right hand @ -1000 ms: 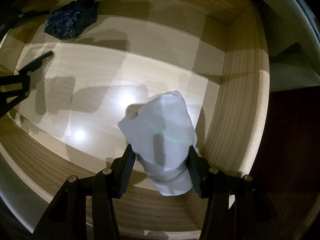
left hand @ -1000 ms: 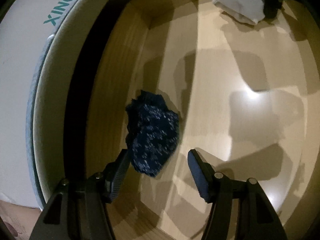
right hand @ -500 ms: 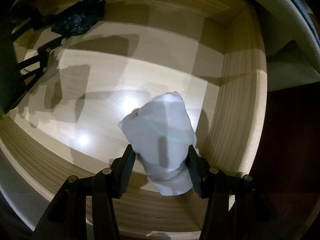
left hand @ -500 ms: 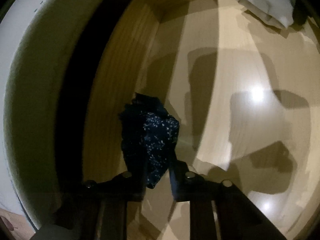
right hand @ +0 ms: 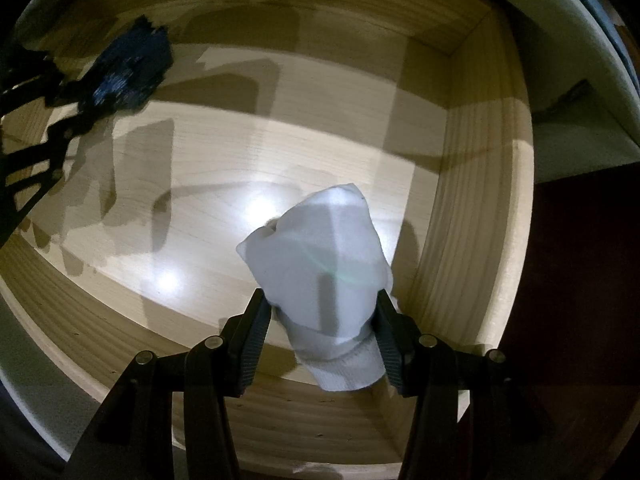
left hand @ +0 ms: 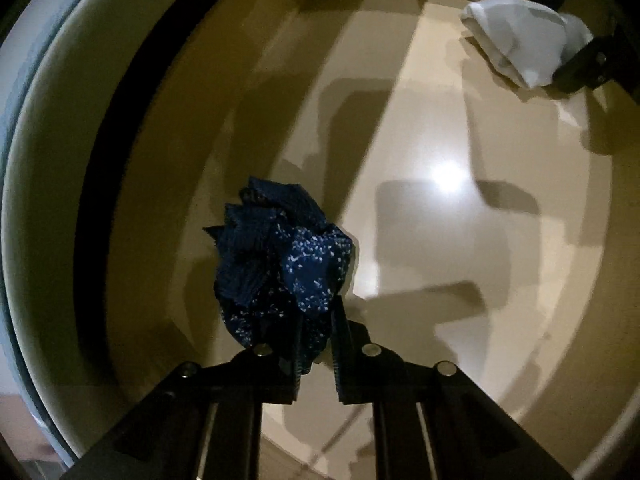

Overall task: Take underwear out of drawer
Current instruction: 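Lift the navy lace garment out of the drawer with the left tool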

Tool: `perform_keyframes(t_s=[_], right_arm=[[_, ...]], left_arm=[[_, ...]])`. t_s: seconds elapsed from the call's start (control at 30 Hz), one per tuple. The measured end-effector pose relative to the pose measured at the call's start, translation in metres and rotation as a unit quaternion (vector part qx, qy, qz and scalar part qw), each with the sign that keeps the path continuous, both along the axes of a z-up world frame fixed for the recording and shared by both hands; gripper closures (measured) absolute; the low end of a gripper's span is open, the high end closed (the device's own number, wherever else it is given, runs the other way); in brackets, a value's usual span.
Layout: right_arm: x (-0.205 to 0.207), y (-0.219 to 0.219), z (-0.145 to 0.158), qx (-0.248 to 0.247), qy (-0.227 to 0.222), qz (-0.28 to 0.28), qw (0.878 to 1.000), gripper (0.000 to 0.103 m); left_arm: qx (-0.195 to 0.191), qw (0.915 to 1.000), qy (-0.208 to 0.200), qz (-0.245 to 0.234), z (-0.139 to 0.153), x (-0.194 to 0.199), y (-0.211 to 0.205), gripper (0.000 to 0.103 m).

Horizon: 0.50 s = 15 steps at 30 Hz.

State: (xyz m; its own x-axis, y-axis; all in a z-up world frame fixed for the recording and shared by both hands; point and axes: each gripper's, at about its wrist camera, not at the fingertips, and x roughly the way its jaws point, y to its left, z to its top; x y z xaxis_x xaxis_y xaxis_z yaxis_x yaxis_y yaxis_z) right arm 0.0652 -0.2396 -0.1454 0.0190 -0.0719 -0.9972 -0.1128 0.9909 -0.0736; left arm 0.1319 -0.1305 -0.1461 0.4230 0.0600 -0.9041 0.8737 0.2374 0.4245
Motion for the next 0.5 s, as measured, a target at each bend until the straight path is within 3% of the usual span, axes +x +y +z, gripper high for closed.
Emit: perform_keyframes(t_s=[0.17,0.3,0.5], right_arm=[[0.001,0.004,0.004,-0.001,0.001,0.0,1.0,0.054],[0.002,0.004,0.004,-0.002,0.002,0.001,1.0,0.054],[0.003,0.006,0.005,-0.003,0.003,0.001,1.0,0.054]], left_arm=[[0.003,0.996,0.051,0.073,0.005,0.004,0.004,0.091],[-0.006,0.9851,0.104,0.137,0.009,0.006,0.006,0.091],[-0.039,0.9507,0.172,0.255,0.017,0.016,0.02,0.091]])
